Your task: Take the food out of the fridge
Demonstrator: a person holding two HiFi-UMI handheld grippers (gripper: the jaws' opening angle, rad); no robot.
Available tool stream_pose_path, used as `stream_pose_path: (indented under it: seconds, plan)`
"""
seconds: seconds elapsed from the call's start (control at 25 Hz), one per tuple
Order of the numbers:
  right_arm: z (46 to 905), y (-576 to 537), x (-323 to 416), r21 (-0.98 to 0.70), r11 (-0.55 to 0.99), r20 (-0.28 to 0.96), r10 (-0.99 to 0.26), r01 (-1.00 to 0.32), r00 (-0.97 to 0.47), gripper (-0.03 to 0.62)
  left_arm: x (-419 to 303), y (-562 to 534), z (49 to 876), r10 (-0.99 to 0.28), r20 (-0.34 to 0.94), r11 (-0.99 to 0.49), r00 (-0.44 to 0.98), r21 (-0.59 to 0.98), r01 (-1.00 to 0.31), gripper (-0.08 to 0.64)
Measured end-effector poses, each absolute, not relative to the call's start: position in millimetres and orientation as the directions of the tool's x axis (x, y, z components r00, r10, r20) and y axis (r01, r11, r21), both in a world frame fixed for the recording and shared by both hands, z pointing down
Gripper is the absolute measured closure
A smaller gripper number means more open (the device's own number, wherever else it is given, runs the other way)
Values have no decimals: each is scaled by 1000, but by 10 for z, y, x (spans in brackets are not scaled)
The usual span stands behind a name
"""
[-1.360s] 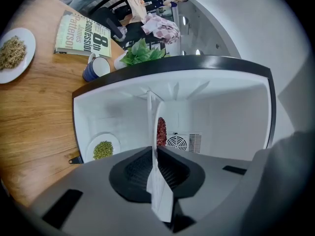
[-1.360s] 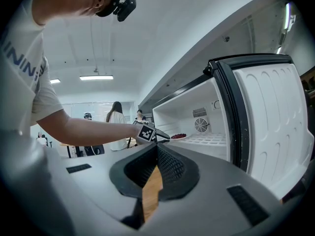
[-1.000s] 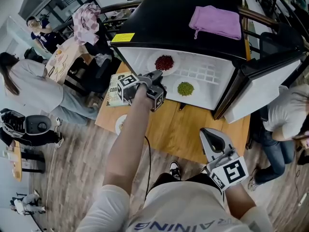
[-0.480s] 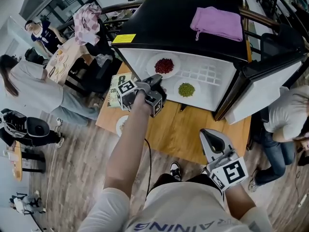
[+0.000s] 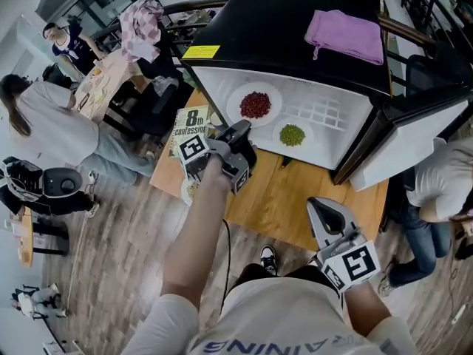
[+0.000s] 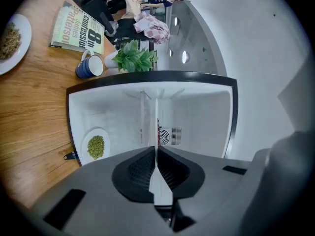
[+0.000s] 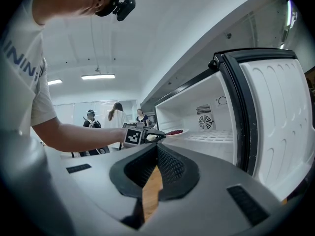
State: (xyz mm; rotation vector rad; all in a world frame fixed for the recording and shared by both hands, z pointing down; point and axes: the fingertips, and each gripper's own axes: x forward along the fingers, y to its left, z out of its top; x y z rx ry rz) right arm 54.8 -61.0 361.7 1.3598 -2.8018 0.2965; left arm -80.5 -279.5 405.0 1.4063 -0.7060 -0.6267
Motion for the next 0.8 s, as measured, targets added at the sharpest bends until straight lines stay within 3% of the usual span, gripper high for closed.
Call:
stream_pose_path:
  seconds: [0.8]
  plan:
    - [3711, -460, 36, -162, 714, 124, -670, -681, -732, 574, -1634, -1247, 4452, -811, 18, 35, 584, 999, 18, 540]
